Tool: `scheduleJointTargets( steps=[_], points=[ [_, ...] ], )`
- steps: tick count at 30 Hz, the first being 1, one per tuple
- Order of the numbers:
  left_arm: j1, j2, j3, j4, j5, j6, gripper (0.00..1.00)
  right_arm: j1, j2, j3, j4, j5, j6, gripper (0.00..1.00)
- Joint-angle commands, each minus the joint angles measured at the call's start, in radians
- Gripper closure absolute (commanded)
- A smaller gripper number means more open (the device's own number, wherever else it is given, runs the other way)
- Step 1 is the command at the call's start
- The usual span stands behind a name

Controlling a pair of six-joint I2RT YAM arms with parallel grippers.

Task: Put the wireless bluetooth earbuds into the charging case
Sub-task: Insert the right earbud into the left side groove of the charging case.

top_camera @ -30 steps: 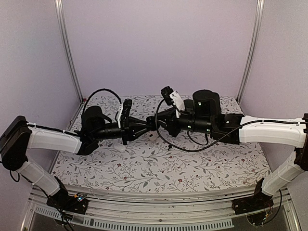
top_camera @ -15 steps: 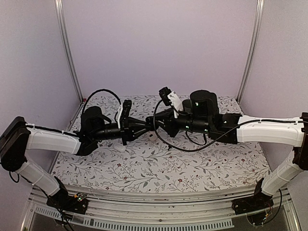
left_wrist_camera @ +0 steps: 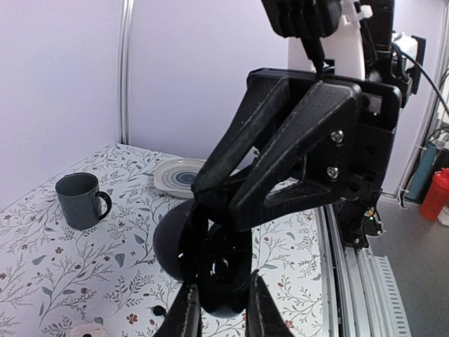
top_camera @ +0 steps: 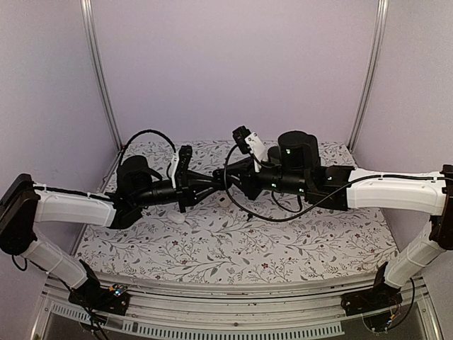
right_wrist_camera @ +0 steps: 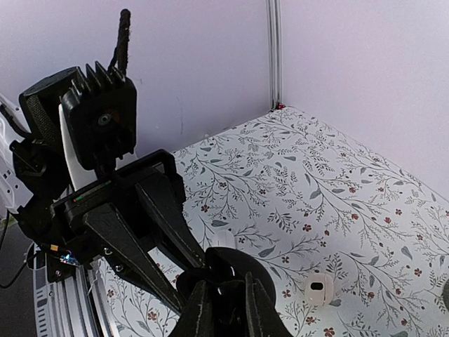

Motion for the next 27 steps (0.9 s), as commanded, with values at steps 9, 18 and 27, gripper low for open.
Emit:
scheduleJointTargets(
  steps=[9, 18, 27],
  points=[
    [-0.003, -0.041, 0.016, 0.096, -0.064, 0.021, 1.0, 0.013, 0.046, 0.015, -0.088, 0.035, 0.002, 0.84],
    [-0.003, -0.044, 0.013, 0.095, -0.074, 0.029, 1.0, 0.012, 0.053, 0.015, -0.087, 0.034, -0.007, 0.76],
    [-0.003, -0.04, 0.011, 0.098, -0.066, 0.029, 1.0, 0.012, 0.05, 0.014, -0.091, 0.042, -0.003, 0.73]
  ],
)
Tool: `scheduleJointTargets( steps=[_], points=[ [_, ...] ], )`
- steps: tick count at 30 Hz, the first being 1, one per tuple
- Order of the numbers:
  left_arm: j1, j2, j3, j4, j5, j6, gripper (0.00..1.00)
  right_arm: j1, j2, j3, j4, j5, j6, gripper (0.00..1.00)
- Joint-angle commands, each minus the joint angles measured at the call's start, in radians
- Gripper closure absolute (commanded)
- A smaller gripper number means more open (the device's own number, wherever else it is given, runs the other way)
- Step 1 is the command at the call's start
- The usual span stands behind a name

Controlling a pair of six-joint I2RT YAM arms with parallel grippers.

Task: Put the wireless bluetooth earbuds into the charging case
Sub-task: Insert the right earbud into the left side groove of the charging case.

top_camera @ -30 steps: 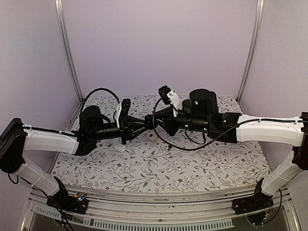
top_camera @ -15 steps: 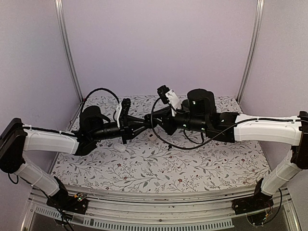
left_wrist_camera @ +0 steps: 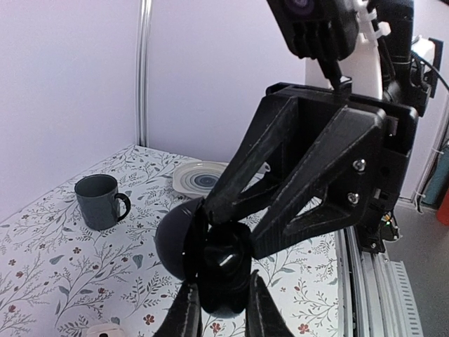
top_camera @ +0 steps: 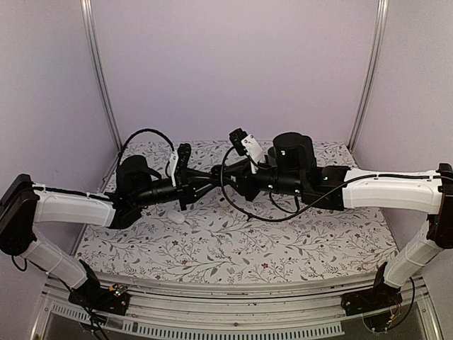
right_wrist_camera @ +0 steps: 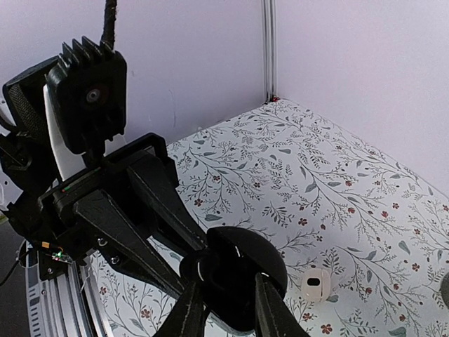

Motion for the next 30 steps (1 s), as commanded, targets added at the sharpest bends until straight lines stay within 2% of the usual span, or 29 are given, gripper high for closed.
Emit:
scheduleJointTargets(
  steps=[1, 20, 30],
  points=[
    [-0.003, -0.034, 0.011, 0.1, -0.003, 0.011, 1.0, 0.008, 0.021, -0.001, -0.08, 0.014, 0.002, 0.73],
    [-0.003, -0.008, -0.022, 0.065, -0.06, 0.096, 1.0, -0.02, -0.046, 0.026, -0.144, 0.005, 0.102, 0.63],
    [-0.022, -0.001, -0.053, 0.08, -0.074, 0.183, 1.0, -0.089, -0.094, 0.026, -0.16, -0.034, 0.25, 0.58]
  ],
)
